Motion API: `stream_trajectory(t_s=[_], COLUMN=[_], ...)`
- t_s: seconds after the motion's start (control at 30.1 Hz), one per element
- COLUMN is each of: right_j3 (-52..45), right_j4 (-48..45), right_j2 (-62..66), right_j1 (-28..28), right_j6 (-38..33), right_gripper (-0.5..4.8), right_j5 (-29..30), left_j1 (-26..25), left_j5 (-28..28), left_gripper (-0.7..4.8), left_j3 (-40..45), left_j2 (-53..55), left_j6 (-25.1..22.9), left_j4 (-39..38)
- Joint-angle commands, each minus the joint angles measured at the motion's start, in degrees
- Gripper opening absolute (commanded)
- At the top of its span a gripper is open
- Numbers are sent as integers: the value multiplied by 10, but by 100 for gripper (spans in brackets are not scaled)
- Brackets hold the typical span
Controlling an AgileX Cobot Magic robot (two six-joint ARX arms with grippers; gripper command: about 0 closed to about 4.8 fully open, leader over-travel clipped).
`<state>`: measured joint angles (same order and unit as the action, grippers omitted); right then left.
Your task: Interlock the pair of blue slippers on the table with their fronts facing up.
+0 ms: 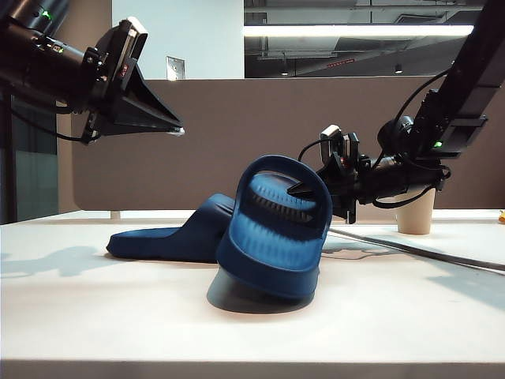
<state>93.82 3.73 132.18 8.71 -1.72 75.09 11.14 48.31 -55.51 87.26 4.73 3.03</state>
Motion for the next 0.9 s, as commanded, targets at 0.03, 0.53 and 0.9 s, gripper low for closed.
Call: stream_trajectory(t_s=[0.03,0.53,0.9], right_j3=[1,1,1], right_j4=[-10,-9,19], right_j2=[-2,-31,-95], right_j1=[-4,-30,-66], right_j6=[-4,-24,-28], right_gripper=[40,40,40], right_j5=[-1,35,-5], left_j1=[-1,-1,0], left_j5=[-24,-32,-33], left_gripper=[29,29,29], left_j3=[-2,-2,-2], left_j2=[-1,-1,-1], left_j6=[-2,-2,5], left_j4=[-12,-26,-58])
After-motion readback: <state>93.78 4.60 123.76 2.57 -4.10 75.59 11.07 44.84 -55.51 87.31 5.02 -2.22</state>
